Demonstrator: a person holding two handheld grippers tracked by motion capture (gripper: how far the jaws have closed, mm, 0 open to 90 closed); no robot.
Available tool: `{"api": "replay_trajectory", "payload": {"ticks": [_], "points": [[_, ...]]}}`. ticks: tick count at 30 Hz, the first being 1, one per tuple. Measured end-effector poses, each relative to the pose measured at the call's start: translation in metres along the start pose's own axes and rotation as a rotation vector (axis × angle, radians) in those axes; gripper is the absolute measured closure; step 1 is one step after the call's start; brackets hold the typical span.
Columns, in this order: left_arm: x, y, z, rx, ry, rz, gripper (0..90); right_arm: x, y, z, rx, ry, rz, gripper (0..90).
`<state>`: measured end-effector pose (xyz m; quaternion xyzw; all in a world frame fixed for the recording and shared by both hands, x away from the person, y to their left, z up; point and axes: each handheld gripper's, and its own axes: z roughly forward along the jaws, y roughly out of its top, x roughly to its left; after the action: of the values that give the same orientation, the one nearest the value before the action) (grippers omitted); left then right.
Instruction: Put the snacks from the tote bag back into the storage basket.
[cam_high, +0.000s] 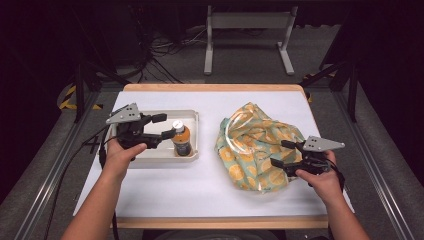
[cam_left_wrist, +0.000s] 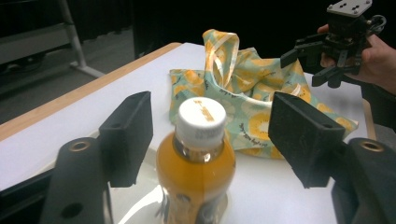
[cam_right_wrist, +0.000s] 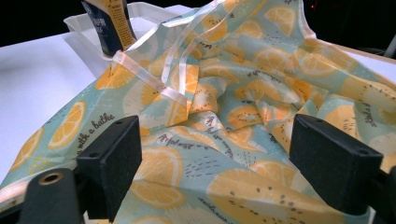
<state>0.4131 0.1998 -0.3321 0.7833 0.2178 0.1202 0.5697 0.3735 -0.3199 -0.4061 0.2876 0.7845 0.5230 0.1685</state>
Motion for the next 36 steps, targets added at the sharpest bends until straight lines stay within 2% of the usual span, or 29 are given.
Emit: {"api": "replay_trajectory", "payload": {"ticks": [2, 8, 11, 19, 24, 26, 28, 36], "points": [[-0.005, -0.002, -0.009, 0.001, 0.021, 0.005, 27.7, 0.000, 0.001, -0.001, -0.004, -0.004, -0.003, 17.7], [-0.015, -0.011, -0.028, 0.002, 0.039, 0.010, 27.0, 0.001, 0.006, -0.005, -0.027, -0.031, -0.013, 17.7], [-0.021, -0.018, -0.037, -0.004, 0.045, -0.001, 26.2, 0.001, 0.009, -0.010, -0.038, -0.046, -0.017, 17.7], [-0.027, -0.042, -0.055, 0.024, 0.080, -0.024, 25.9, 0.001, 0.012, -0.018, -0.048, -0.062, -0.018, 17.7], [-0.025, -0.056, -0.062, 0.033, 0.102, -0.034, 25.4, 0.000, 0.012, -0.020, -0.047, -0.064, -0.017, 17.7], [-0.025, -0.065, -0.064, 0.043, 0.146, -0.025, 24.7, 0.000, 0.011, -0.021, -0.046, -0.065, -0.018, 17.7], [-0.025, -0.073, -0.064, 0.055, 0.165, -0.024, 24.0, -0.001, 0.010, -0.021, -0.044, -0.068, -0.016, 17.7], [-0.022, -0.099, -0.063, 0.026, 0.172, -0.094, 24.9, -0.002, 0.007, -0.019, -0.035, -0.068, -0.007, 16.6]]}}
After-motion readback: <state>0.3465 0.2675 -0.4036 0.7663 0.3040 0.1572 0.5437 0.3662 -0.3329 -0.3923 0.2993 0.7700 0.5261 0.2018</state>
